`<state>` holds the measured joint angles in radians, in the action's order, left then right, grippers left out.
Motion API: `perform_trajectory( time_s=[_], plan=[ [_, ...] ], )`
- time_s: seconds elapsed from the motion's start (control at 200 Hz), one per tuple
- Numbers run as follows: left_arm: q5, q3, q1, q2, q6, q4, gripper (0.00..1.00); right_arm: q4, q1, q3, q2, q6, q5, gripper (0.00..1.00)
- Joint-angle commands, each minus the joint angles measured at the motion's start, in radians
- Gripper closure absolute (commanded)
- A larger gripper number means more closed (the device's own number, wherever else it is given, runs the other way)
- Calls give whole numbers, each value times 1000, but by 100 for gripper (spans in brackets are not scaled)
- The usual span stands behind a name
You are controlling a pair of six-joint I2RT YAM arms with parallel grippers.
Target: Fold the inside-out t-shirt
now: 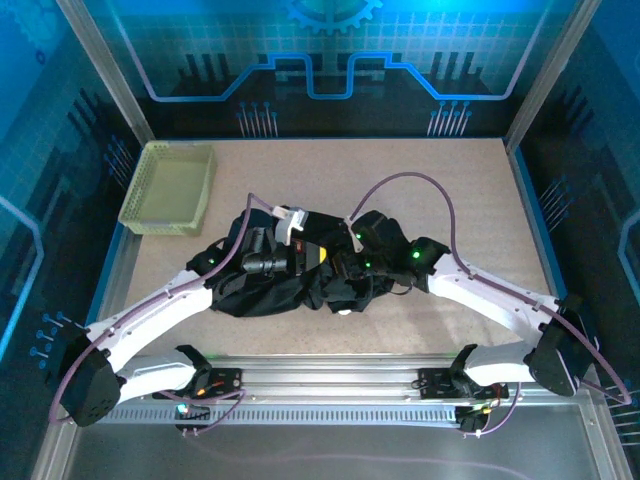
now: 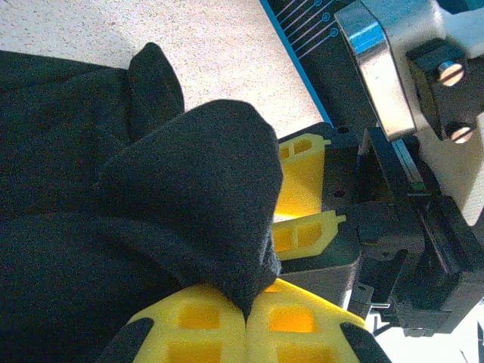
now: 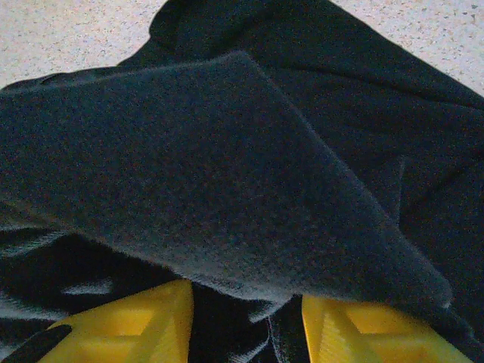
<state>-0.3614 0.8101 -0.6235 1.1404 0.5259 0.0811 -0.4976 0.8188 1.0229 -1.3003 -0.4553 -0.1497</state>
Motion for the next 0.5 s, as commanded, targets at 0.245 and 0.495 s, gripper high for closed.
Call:
perform_trajectory(
  time_s=[0.245, 0.495],
  plan=[
    [0, -2, 11, -27, 5, -2, 100, 17, 11, 68, -28, 5, 28, 90],
    [38, -9, 122, 0, 24, 32, 100, 4, -6, 59, 160, 60, 181, 100]
  ],
)
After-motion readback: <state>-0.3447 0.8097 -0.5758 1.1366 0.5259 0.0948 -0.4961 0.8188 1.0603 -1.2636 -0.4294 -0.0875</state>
